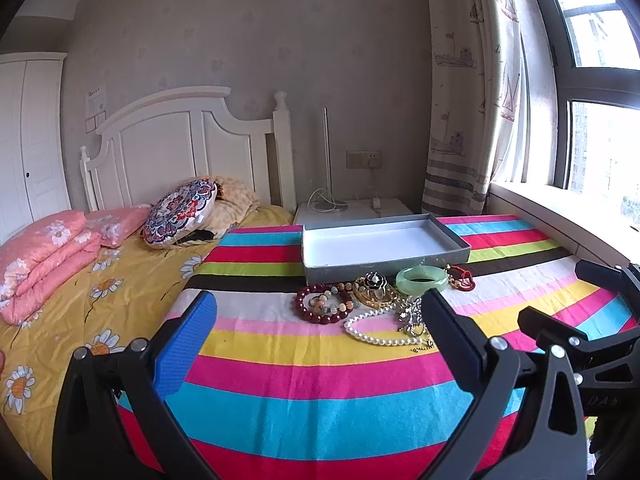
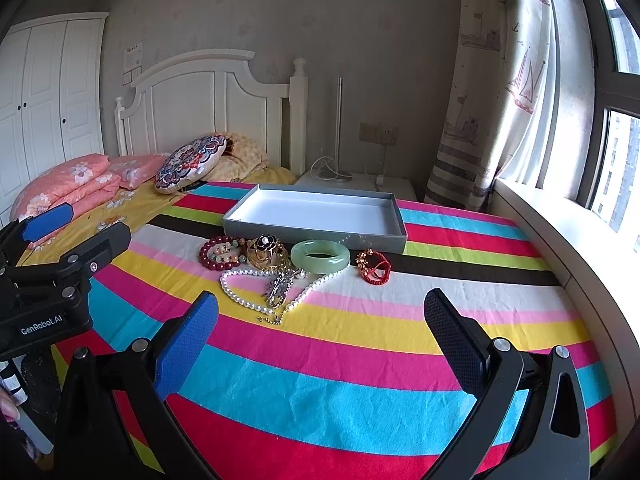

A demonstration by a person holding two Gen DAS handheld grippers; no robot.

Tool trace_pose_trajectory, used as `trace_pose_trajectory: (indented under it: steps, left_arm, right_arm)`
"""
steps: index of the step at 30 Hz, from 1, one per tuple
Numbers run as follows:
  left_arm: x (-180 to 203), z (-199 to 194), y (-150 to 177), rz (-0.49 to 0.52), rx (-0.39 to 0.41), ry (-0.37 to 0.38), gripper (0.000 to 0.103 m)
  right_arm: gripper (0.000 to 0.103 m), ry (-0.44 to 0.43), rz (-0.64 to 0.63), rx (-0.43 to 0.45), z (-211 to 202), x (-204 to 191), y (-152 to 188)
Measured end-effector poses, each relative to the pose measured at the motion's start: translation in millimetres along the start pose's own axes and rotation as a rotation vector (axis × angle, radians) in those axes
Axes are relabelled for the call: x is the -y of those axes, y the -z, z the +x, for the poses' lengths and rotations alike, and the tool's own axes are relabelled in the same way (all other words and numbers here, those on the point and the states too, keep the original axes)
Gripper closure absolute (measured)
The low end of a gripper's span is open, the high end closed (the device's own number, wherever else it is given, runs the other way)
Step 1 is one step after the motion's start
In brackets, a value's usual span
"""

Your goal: Organize jewelry

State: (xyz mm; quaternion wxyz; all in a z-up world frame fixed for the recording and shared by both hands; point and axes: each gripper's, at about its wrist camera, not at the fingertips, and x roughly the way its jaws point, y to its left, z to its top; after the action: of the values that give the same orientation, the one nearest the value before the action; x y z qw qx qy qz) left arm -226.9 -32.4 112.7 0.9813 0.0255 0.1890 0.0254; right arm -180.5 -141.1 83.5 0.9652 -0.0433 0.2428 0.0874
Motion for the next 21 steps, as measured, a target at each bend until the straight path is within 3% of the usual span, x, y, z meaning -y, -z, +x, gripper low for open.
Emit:
trace_pose_trajectory:
  steps: [21]
  left_arm:
    - [-2.7,1.8,2.3,-0.011,-0.013,0.01,0.002]
  right_arm:
    - [0.004,-0.001,0.0,-0.008,1.7,-2.4,1.6]
